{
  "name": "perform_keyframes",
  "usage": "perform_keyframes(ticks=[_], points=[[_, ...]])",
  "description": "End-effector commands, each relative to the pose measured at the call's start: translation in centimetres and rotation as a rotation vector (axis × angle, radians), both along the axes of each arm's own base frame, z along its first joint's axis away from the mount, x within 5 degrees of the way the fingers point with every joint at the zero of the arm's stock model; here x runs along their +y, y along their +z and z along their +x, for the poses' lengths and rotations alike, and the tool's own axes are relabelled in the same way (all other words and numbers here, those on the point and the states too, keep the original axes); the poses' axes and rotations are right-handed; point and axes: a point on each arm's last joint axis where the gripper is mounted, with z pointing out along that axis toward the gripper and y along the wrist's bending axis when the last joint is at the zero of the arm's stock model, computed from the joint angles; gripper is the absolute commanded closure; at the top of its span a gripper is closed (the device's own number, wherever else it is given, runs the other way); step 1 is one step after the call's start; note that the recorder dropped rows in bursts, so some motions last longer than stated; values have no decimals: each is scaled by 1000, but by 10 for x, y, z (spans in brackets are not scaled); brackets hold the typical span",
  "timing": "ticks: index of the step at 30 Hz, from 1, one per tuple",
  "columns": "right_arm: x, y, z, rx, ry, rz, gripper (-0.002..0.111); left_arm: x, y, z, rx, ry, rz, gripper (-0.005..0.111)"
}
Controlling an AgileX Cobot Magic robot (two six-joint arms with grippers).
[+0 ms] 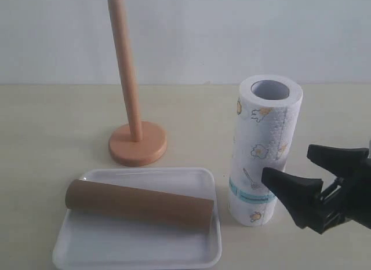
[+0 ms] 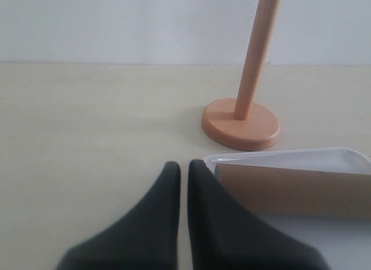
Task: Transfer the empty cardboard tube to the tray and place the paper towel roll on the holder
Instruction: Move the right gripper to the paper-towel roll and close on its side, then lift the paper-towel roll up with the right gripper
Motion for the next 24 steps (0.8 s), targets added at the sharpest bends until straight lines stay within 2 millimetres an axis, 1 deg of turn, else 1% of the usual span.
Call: perform_keyframes(ticks=[1,7,13,19,21,24], points=[[1,-2,11,-15,5,12,10,0,-1,0,1,-5,-2,102],[3,-10,30,4,12,22,10,0,-1,0,1,-5,-2,102],[8,-20,44,28,54,40,10,0,-1,0,1,-5,-2,102],[29,-26,56,13,100,2,10,0,-1,0,1,-5,-2,102],[35,-29,62,12,83,-27,10,0,-1,0,1,-5,-2,102],[36,-32,70,39,27,-77,10,0,-1,0,1,-5,-2,102]])
